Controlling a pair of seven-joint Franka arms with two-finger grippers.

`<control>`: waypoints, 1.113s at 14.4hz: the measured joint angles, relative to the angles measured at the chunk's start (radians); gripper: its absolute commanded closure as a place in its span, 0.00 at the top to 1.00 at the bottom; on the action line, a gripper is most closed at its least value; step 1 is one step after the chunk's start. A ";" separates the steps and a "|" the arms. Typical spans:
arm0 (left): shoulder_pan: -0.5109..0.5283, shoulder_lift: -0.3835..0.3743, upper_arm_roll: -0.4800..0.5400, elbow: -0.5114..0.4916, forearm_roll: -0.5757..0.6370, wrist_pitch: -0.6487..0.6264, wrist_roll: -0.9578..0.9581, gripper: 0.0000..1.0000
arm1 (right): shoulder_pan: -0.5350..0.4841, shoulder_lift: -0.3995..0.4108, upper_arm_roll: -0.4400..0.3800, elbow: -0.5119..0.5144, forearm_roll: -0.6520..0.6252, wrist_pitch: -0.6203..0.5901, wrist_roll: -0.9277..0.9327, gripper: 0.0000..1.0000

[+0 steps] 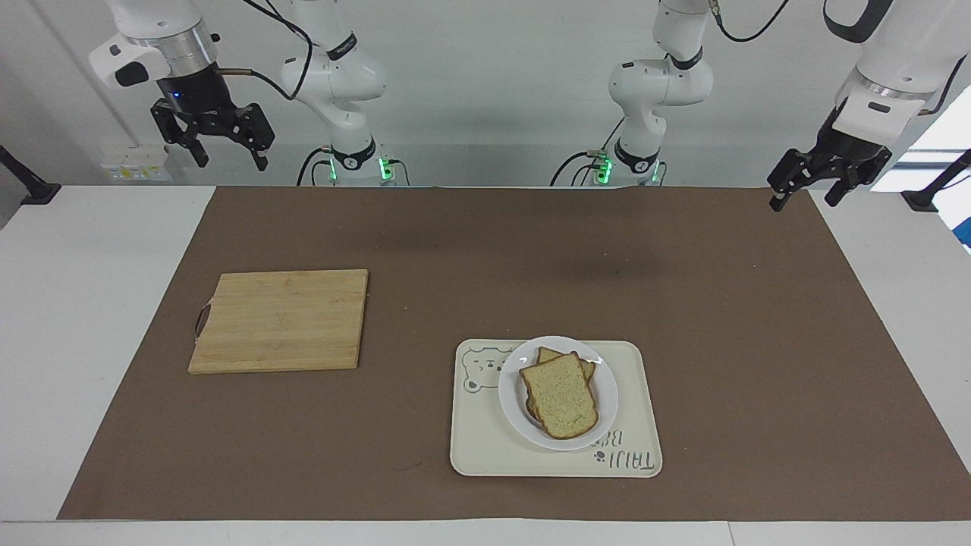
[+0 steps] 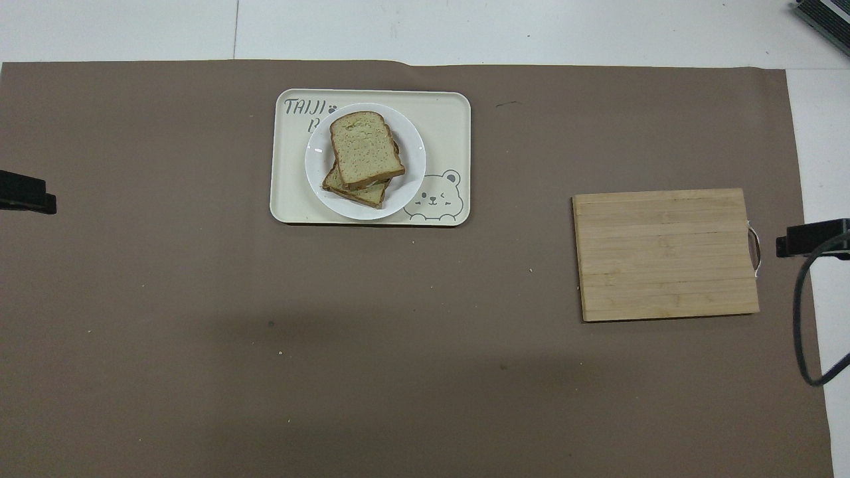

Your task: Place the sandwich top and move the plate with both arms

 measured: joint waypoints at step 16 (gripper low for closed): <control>0.000 0.000 -0.002 0.001 0.014 -0.028 0.025 1.00 | 0.000 0.000 0.000 0.000 0.000 0.000 0.000 1.00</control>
